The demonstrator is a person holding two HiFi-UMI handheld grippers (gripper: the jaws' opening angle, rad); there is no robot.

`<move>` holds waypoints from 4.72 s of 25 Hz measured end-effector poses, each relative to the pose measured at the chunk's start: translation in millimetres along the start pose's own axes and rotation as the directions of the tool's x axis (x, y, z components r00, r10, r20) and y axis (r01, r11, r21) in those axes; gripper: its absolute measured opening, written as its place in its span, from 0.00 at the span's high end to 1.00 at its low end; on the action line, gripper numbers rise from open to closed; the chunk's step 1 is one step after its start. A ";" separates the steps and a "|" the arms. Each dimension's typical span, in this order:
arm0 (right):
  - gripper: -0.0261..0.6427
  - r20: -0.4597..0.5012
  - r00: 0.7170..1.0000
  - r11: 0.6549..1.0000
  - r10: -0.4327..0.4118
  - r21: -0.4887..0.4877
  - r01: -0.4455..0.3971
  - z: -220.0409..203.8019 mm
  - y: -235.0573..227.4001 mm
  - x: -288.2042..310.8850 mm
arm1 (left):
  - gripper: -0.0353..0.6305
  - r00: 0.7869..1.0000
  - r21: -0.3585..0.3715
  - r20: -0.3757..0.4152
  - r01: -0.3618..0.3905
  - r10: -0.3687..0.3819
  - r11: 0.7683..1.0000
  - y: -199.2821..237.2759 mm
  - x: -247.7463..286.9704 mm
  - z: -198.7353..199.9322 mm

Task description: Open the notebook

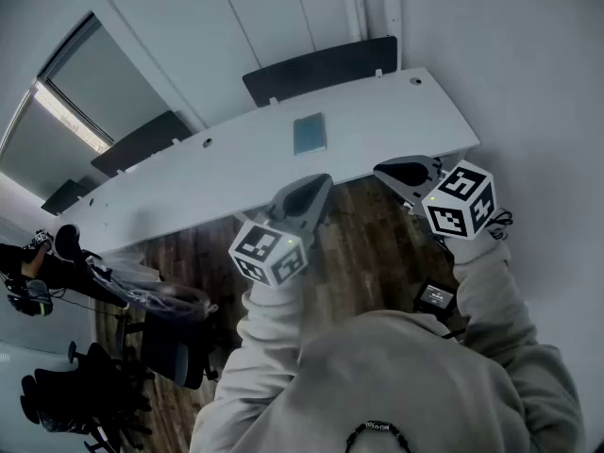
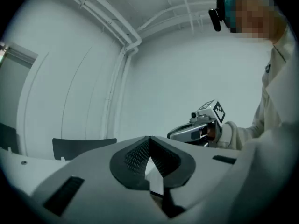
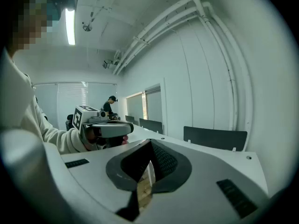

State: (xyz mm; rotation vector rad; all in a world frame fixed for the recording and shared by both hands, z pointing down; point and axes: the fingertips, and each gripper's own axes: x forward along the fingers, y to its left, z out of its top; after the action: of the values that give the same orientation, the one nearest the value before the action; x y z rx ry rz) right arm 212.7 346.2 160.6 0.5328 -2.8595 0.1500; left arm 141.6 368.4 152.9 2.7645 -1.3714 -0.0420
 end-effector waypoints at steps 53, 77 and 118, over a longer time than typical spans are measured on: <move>0.93 0.064 0.992 0.976 0.112 0.180 -0.122 -38.6 -15.2 -3.8 | 0.95 0.997 -0.268 0.056 0.058 -0.044 0.962 21.5 -7.7 -25.6; 0.93 0.042 0.992 0.946 0.118 0.299 -0.125 -112.6 -76.8 -16.7 | 0.95 0.989 -0.367 -0.140 -0.093 0.043 0.926 38.9 6.2 -116.4; 0.93 -0.039 0.997 0.955 0.074 0.290 -0.059 -4.0 -200.5 266.1 | 0.95 0.943 -0.138 -0.323 0.043 -0.086 0.990 323.9 92.0 -141.5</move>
State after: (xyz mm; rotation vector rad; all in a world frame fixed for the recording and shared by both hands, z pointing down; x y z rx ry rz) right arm 45.4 69.3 240.4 0.4771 -2.8230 0.5909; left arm -53.2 104.8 314.1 2.5605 -1.1499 0.3030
